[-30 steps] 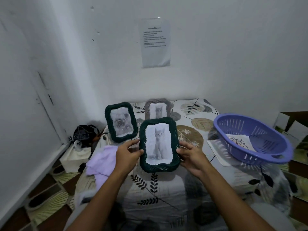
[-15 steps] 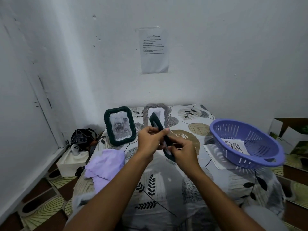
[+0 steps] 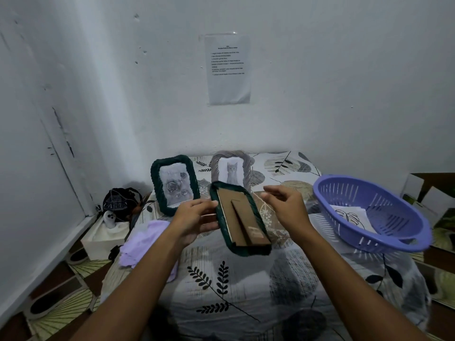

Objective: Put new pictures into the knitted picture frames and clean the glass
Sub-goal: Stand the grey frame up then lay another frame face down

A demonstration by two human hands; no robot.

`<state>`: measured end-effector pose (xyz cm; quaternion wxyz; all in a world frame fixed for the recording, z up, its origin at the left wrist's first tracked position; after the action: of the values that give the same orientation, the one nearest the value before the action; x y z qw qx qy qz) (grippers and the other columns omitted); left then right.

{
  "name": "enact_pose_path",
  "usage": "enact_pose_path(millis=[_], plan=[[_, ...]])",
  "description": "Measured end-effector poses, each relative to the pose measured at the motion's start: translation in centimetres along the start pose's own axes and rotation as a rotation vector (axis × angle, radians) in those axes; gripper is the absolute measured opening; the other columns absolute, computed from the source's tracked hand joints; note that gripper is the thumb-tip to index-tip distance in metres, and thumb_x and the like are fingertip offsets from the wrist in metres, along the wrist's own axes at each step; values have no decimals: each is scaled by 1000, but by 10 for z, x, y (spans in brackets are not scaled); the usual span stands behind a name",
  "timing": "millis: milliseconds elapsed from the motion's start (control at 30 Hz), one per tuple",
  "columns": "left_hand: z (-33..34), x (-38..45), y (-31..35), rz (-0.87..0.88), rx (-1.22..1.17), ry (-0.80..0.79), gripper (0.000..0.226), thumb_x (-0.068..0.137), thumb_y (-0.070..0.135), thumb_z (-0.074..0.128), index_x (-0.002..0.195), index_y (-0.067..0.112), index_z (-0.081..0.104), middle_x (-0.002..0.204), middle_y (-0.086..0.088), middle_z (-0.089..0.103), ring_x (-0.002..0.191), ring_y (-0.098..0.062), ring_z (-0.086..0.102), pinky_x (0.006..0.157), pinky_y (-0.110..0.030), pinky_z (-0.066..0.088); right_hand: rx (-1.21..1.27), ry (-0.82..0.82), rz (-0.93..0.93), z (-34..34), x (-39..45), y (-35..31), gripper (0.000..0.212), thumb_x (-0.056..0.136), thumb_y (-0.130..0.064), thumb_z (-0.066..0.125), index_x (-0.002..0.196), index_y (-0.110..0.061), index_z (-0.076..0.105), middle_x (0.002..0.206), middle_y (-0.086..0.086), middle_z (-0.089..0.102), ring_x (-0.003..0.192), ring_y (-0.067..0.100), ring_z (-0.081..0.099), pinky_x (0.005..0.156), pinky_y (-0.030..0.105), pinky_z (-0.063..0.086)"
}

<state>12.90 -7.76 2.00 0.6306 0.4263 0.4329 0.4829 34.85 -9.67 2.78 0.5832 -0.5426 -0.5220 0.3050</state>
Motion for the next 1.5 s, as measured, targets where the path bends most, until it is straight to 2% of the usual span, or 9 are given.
enact_pose_path(millis=[167, 300, 433, 567, 833, 967, 1067, 1233, 1500], plan=[[-15, 14, -27, -123, 14, -72, 10, 89, 3, 55, 92, 2, 65, 83, -11, 69, 68, -18, 67, 61, -31, 58, 70, -111, 393, 3, 12, 52, 29, 93, -23, 59, 120, -14, 61, 91, -1, 60, 69, 11, 54, 58, 25, 42], [-20, 29, -47, -190, 50, -77, 13, 91, 3, 53, 94, 3, 66, 80, -8, 69, 65, -16, 65, 59, -29, 57, 206, -202, 541, 10, 12, 70, 17, 96, -20, 53, 107, -11, 63, 84, 7, 66, 60, 15, 57, 52, 26, 42], [-27, 46, -58, -214, 97, -19, 17, 91, -1, 54, 104, -1, 65, 84, -13, 71, 64, -20, 67, 55, -31, 56, 106, -193, 529, 14, 27, 87, 17, 93, -14, 58, 108, -11, 66, 88, 9, 68, 68, 15, 60, 58, 27, 46], [-32, 56, -62, -231, 175, -19, 17, 94, 7, 54, 108, -1, 62, 82, -17, 71, 59, -24, 67, 55, -37, 57, -30, -242, 516, 19, 36, 102, 16, 91, -13, 61, 102, -6, 70, 62, -1, 59, 57, 13, 51, 53, 27, 41], [-37, 81, -66, -112, 688, 127, 24, 94, 17, 58, 84, -3, 66, 61, -16, 60, 45, -20, 54, 43, -28, 49, -280, -276, 450, 27, 41, 104, 16, 91, -14, 61, 86, -1, 70, 66, 8, 59, 57, 17, 53, 50, 28, 44], [-42, 98, -68, 22, 973, 235, 24, 84, 30, 68, 68, 12, 70, 58, -3, 68, 55, -18, 64, 61, -33, 57, -416, -263, 359, 34, 52, 112, 11, 88, -15, 65, 89, -6, 71, 70, 4, 63, 62, 17, 57, 63, 35, 51], [-37, 107, -68, 98, 1014, 281, 20, 79, 36, 73, 68, 19, 70, 63, 6, 66, 70, -14, 65, 65, -26, 49, -536, -205, 266, 42, 59, 117, 12, 87, -26, 67, 89, -16, 72, 75, -4, 65, 70, 16, 61, 73, 37, 55], [-36, 116, -72, 143, 1026, 314, 23, 72, 39, 80, 72, 18, 73, 68, 6, 68, 69, -10, 63, 61, -24, 45, -696, -151, 234, 52, 65, 123, 25, 82, -45, 68, 74, -21, 68, 69, -5, 66, 66, 14, 63, 64, 31, 54], [-36, 121, -73, 163, 1045, 312, 19, 71, 33, 83, 74, 16, 74, 65, 4, 66, 65, -11, 61, 59, -23, 40, -710, -132, 233, 50, 68, 125, 21, 81, -40, 72, 71, -22, 66, 70, -8, 63, 67, 12, 60, 66, 29, 50]])
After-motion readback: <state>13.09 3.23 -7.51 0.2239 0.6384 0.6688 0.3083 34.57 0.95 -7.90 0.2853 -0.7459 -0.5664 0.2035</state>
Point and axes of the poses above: each hand's wrist, its own x-axis towards the middle knuckle, its own z-axis out of the palm, y = z × x, the point moved 3 cm from there along x, towards the middle knuckle
